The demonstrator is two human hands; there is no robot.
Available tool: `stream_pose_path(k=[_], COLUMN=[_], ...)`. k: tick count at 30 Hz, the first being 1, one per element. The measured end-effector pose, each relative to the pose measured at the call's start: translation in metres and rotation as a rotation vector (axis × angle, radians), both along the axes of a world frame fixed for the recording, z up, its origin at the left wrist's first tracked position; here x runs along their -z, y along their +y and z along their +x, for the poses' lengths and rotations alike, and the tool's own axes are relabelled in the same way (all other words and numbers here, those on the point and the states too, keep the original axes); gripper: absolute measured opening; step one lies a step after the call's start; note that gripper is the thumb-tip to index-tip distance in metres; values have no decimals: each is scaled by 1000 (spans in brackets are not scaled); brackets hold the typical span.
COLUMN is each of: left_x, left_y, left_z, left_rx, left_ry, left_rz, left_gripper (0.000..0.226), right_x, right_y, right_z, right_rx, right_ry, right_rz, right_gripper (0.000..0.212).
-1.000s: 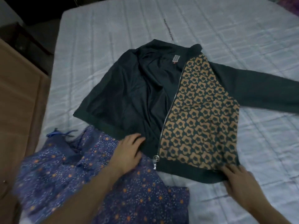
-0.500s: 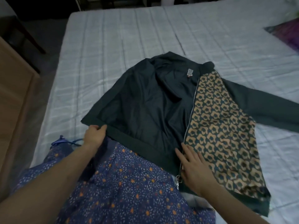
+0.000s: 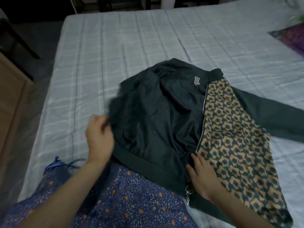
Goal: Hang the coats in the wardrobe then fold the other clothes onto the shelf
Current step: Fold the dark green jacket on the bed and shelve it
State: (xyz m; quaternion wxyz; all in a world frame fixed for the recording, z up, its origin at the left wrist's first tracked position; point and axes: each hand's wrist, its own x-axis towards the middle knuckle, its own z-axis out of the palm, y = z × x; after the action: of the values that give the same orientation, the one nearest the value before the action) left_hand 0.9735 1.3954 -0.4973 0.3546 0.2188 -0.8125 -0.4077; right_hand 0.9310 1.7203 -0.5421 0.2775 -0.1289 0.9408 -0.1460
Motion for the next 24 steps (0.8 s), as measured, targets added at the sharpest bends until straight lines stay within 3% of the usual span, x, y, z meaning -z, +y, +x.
stream_pose_path(k=[3,5,6,8,10,13,16,17,19,20,22,24], left_x=[-24,7,25,51,60,50,16,8,5,10,26,41], left_y=[68,94,101,111,118,127,125,122,104,91,58,39], left_z=[22,42,51,63,61,50,29,19,-2,-13,-36,-51], left_rx=[819,1095,1162,1288,1342,1375,1288,1160,707,460,92,33], left_ry=[18,-160,-296,-515,-603,-647,-499,-438,-337,-362,-584,-908], left_rz=[-612,-998,-1063,-993,-972,-798,-478,-389,-258,-154,56,343], left_gripper=[30,20,18,15,11,36,37,33,27,27,26,40], right_x=[-30,-46,-51,-51,-45,-35,-30,-30,-29,-29,-25,-17], right_y=[-11,-16,-18,-17,-13,-15,-17,-17,-17,-19,-24,-28], right_z=[-1,-8,-14,-29,-39,-52,-72,-79,-94,-100,-111,-122], right_rx=[192,468,630,837,779,672,506,423,224,130,-27,-142], right_ry=[102,-94,-243,-459,-511,-475,-275,-171,38,117,201,155], right_rz=[-383,-670,-793,-870,-749,-583,-422,-370,-313,-314,-306,-224], right_gripper=[34,27,28,30,34,48,41,38,39,41,47,67])
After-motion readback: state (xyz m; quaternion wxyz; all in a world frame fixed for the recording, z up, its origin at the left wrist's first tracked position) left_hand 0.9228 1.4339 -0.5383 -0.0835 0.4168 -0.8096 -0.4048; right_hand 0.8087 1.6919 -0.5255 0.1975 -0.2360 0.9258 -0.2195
